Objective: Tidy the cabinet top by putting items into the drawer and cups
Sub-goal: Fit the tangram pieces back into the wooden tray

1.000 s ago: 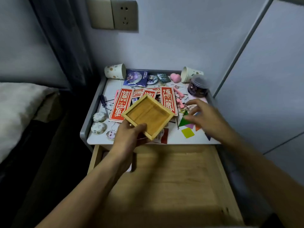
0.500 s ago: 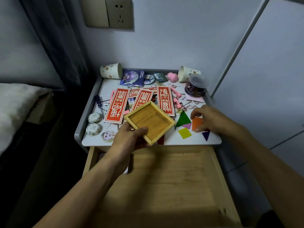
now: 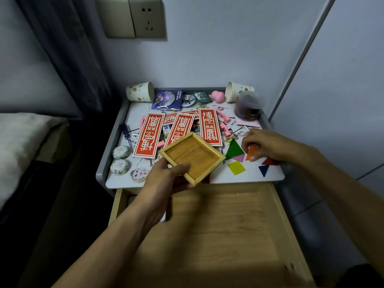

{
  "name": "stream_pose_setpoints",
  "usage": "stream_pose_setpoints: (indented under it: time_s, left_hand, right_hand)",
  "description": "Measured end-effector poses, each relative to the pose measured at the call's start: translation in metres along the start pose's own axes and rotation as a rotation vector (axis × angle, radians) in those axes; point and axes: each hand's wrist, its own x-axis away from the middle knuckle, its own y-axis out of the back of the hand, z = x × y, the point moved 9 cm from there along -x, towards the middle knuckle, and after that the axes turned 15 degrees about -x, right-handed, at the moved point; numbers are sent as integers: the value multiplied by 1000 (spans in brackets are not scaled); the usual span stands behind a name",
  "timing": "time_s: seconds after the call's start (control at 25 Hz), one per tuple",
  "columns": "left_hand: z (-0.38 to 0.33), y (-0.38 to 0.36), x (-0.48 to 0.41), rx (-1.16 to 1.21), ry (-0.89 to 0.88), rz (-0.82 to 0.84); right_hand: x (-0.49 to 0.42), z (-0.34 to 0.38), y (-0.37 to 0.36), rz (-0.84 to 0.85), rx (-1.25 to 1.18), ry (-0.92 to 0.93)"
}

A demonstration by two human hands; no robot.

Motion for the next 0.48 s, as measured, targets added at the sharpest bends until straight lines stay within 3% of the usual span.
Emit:
stream_pose_setpoints:
  time_s: [0.48]
  left_hand:
    - [-6, 1, 1, 32, 1, 14]
  right_hand:
    - [-14, 6, 6, 135, 160, 32]
